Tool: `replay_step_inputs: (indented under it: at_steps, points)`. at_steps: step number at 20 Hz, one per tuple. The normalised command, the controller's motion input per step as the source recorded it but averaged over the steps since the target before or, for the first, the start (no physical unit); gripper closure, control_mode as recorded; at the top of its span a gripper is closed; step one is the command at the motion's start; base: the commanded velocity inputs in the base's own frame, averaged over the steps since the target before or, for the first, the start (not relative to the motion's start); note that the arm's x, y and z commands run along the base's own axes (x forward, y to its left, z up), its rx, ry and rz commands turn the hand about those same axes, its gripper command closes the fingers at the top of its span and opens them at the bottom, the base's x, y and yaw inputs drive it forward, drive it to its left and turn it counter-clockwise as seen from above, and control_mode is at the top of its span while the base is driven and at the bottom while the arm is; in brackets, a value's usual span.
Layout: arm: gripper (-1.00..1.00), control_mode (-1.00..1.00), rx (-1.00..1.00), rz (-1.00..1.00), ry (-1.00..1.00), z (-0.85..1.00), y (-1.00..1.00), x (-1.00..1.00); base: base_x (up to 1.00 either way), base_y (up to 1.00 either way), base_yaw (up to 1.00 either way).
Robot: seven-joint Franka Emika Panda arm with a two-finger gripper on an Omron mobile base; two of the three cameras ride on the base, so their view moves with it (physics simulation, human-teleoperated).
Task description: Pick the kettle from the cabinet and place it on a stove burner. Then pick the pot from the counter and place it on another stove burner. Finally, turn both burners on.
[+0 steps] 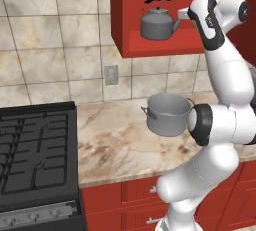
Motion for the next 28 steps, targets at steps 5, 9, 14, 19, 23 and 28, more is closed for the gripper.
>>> replay_step_inputs:
  at_steps: [5,9,14,19,23,28]
  points:
    - [-1.00,-1.00,0.00,0.00,-0.04,0.00,0.00,0.10,0.00,0.00,0.00]
    - [-1.00,-1.00,0.00,0.00,0.00,0.00,0.00,0.06,0.00,0.00,0.00]
    - [-1.00,-1.00,0.00,0.00,0.00,0.00,0.01,0.05,0.00,0.00,0.00]
    - [-1.00,-1.00,0.00,0.00,0.00,0.00,0.03,0.06,0.00,0.00,0.00]
    - [-1.00,-1.00,0.00,0.00,0.00,0.00,0.02,0.08,0.00,0.00,0.00]
    - [-1.00,-1.00,0.00,0.00,0.00,0.01,0.00,0.13,0.00,0.00,0.00]
